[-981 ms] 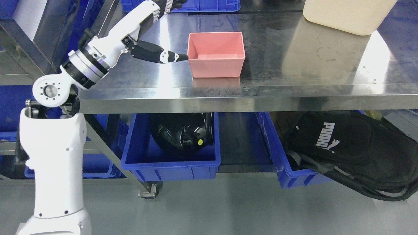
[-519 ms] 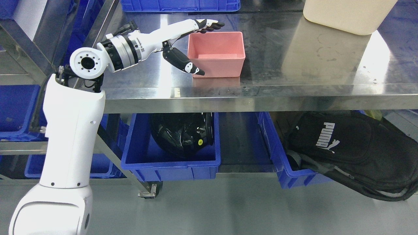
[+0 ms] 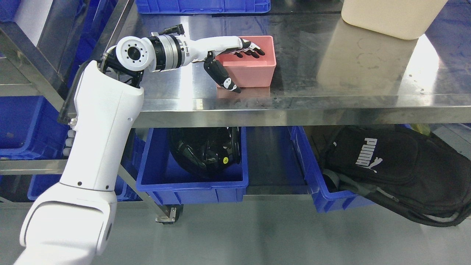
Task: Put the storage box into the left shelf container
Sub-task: 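Hook the left hand fingers over the pink box's near rim, then lift the pink box off the shelf with the left hand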
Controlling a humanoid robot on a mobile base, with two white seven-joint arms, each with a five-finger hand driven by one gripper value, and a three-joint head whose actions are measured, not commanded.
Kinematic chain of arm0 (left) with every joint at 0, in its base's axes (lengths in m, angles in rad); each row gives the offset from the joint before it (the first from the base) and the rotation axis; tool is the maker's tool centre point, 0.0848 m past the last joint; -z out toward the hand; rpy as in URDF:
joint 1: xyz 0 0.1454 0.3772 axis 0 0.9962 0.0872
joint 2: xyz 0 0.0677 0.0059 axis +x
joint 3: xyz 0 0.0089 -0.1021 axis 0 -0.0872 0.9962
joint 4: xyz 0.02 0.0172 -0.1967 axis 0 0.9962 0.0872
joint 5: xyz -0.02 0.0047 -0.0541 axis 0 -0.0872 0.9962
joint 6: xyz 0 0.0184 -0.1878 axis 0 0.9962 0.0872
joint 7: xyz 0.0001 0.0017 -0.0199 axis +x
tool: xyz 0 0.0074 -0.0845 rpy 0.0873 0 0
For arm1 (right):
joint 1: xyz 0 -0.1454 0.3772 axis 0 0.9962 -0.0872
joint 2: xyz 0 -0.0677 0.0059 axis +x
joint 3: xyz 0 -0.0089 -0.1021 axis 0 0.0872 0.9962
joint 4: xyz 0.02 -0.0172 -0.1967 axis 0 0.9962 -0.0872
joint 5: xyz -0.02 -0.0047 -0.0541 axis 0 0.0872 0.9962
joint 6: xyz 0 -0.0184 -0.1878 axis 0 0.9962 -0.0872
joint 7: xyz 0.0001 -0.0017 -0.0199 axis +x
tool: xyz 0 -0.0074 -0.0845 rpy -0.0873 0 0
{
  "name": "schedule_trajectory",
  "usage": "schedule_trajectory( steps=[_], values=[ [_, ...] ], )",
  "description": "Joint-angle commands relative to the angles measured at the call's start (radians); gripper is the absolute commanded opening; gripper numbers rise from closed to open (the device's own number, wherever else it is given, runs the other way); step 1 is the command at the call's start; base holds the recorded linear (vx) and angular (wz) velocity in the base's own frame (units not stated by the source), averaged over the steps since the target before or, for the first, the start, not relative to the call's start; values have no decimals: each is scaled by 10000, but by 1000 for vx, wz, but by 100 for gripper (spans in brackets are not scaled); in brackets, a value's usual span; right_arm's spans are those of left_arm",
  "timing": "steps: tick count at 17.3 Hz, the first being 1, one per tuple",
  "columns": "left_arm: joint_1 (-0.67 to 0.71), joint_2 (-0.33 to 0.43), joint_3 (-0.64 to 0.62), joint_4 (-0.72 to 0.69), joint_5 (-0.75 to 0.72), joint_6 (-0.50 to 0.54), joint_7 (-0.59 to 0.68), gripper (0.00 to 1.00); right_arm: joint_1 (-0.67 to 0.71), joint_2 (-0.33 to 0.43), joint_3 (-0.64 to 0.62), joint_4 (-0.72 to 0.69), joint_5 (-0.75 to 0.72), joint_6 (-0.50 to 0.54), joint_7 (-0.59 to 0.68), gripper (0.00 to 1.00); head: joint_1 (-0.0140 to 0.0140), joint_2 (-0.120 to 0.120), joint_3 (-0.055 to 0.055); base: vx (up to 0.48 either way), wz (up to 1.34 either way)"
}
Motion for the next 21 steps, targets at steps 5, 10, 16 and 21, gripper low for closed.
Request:
schedule_trajectory(
  steps=[5,10,16,21],
  values=[
    [-316,-235,148,1813,-471,-304,39,37,92,-175,-46,-175,15,-4,8,100,0,0,0,0,0],
    [-316,-235,2296,1813,1899,-1379,237,0,92,-175,-46,-175,15,-4,8,100,0,-1,0,0,0],
    [480,-235,3449,1752,6442,-1440,269,0,92,-175,-46,-175,15,-4,8,100,0,-1,0,0,0],
    [1827,-235,3373,-664,9727,-1547,497,0,92,-175,-46,-175,15,-4,8,100,0,-1,0,0,0]
  ],
)
